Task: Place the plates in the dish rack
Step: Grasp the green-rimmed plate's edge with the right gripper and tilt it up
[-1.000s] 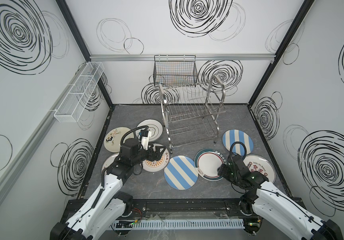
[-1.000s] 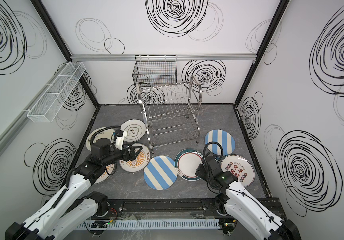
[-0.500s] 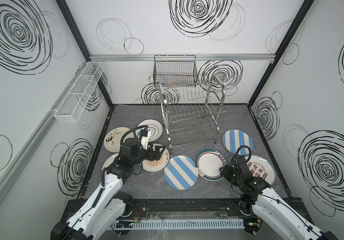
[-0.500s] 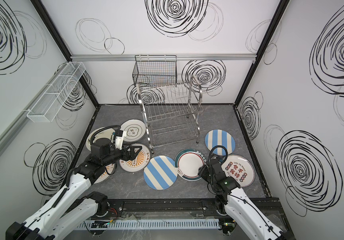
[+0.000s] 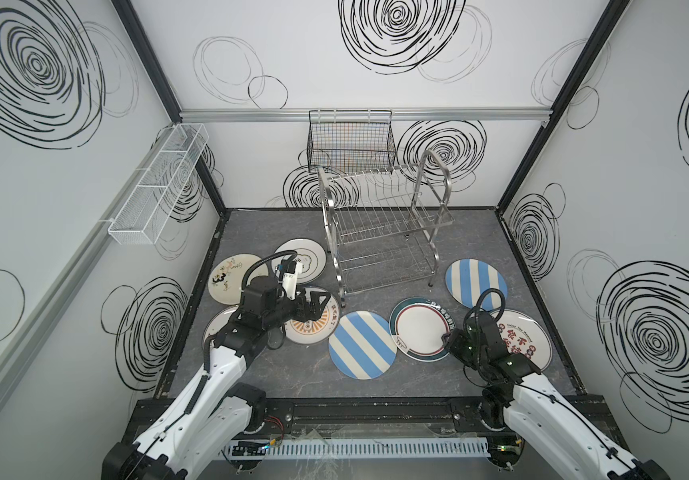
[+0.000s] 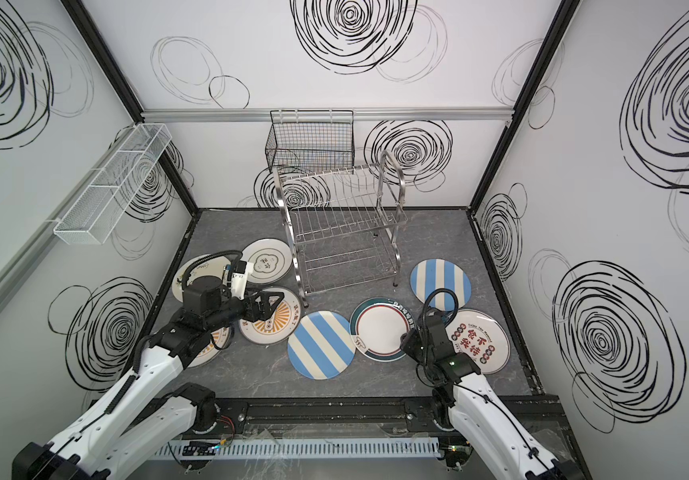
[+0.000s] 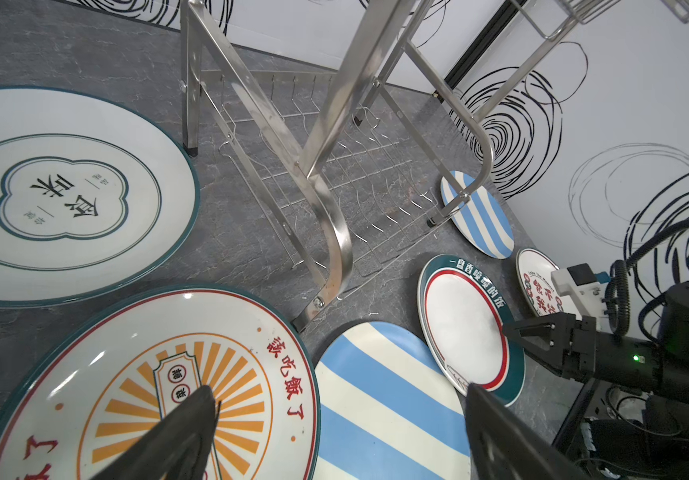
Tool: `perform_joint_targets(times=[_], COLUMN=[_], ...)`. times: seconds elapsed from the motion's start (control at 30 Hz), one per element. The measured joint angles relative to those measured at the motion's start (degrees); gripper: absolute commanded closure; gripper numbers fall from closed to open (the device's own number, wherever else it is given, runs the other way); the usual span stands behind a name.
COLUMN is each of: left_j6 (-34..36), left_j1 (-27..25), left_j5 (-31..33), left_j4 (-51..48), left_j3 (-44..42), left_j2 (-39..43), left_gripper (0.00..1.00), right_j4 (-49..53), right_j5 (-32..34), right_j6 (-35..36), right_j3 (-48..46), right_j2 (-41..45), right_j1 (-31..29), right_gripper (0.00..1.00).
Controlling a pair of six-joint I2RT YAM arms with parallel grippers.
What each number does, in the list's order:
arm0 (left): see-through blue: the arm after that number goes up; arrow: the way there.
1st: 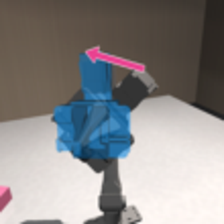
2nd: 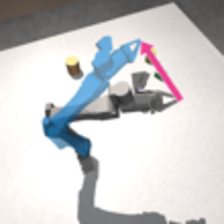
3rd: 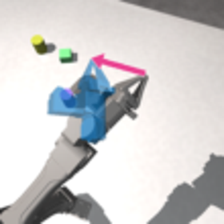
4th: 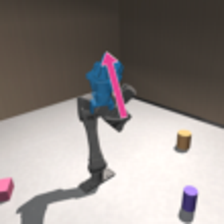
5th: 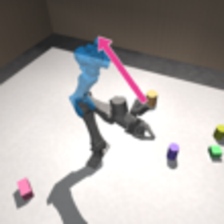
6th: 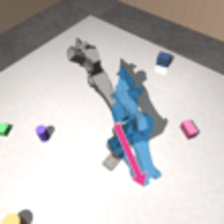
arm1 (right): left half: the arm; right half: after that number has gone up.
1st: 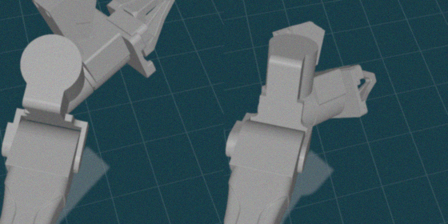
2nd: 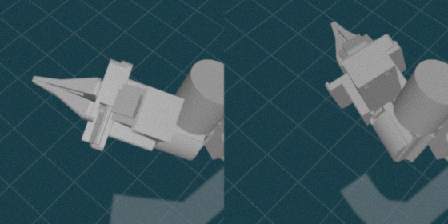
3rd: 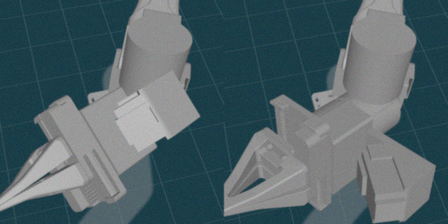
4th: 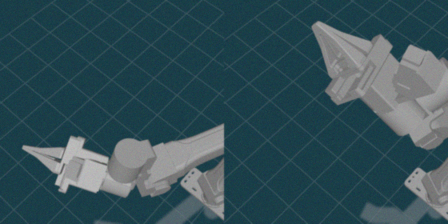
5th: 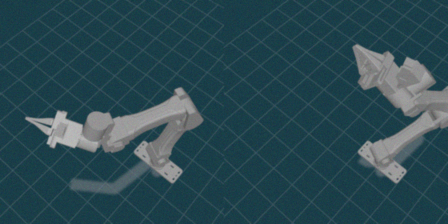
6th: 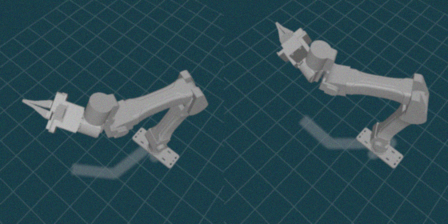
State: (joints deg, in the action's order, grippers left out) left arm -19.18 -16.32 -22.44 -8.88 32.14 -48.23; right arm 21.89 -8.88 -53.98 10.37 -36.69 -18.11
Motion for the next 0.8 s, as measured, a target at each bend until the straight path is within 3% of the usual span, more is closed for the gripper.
perform_joint_targets(times=[0.5, 0.63, 0.8], left_j6=[0.0, 0.0, 0.0], left_j1=[0.0, 0.0, 0.0], left_j5=[1.2, 1.8, 2.0], left_j4=[-0.3, -0.4, -0.5], left_j3=[0.0, 0.0, 0.0], left_j2=[-0.1, -0.1, -0.1], left_gripper=[0.04, 0.04, 0.04], right_j4=[-1.8, -2.3, -2.3], right_j5=[-2.3, -2.6, -2.7], right_j6=[0.3, -0.1, -0.3], right_j3=[0.0, 0.0, 0.0], right_j2=[-1.6, -0.9, 1.3], right_j1=[2.3, 2.4, 2.5], right_gripper=[0.86, 0.99, 1.0])
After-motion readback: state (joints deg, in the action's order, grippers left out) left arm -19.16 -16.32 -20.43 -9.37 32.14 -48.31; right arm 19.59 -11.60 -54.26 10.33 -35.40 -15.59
